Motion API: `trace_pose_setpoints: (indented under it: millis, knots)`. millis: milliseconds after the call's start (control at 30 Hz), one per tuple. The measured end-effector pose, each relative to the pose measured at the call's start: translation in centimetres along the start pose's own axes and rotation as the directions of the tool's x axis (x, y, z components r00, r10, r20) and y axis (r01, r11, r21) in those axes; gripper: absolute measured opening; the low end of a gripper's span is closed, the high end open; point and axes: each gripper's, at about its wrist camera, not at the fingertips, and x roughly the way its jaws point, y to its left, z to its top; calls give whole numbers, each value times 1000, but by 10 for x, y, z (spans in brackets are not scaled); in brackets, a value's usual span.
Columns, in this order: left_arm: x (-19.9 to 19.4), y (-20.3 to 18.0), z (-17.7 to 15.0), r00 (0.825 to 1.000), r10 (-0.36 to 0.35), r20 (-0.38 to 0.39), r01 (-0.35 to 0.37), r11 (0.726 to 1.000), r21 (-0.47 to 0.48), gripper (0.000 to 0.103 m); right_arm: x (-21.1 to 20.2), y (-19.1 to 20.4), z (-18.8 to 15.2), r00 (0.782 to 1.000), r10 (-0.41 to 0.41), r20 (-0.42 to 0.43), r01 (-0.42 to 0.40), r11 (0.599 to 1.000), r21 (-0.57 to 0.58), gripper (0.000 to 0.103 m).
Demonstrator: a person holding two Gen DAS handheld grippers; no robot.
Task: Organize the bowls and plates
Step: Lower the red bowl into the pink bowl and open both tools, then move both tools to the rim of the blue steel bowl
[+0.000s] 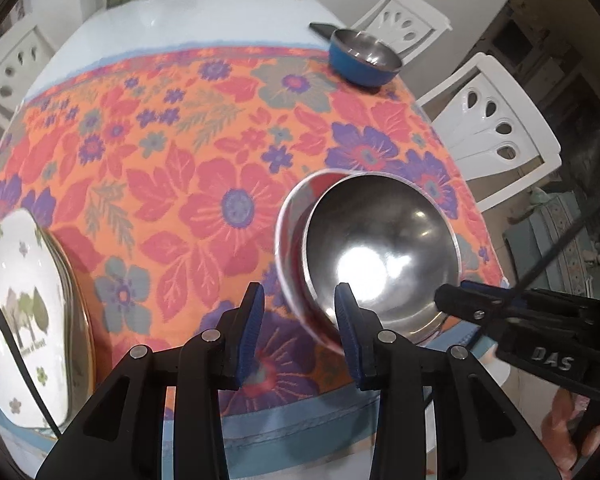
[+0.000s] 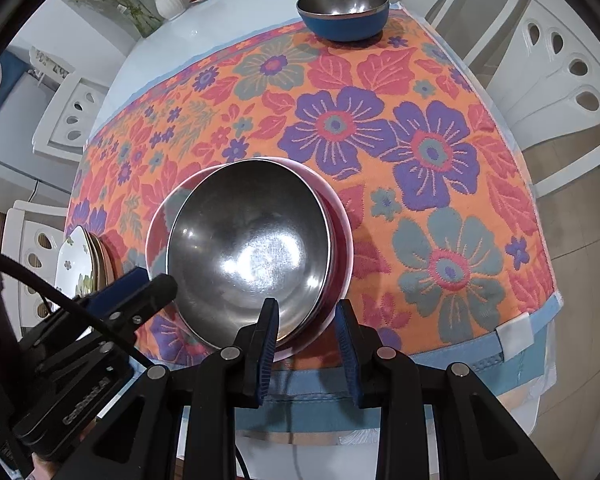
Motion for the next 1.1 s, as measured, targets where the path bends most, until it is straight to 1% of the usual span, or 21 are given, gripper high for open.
trace_pose_setpoints:
  millis: [67, 200, 567, 700, 900, 1100]
  knots:
    - [0, 3, -2, 1000, -9, -3, 9, 1000, -14, 34, -1, 0, 0, 1000, 5, 0, -5, 1000, 5, 28]
    - [-5, 2, 0, 1000, -3, 14, 3, 1000, -9, 34, -4, 0, 2, 1000, 8, 7, -8, 1000, 5, 29]
    - [-26, -8, 23, 997, -9, 71, 8, 1000, 14, 34, -21, 4, 17, 999, 28, 39, -28, 1000, -1, 28]
    - [-33, -17, 36, 996, 2, 93, -6, 999, 45, 34, -32, 0, 28, 997, 47, 64, -49, 999, 18, 28]
    - [-40, -27, 60, 992, 2, 126, -11, 998, 65, 34, -54, -9, 50, 993, 40, 110, -44, 998, 34, 29]
    - [-40, -40, 88, 989, 13, 149, -29, 994, 101, 34, -70, -24, 76, 987, 53, 155, -63, 996, 64, 29]
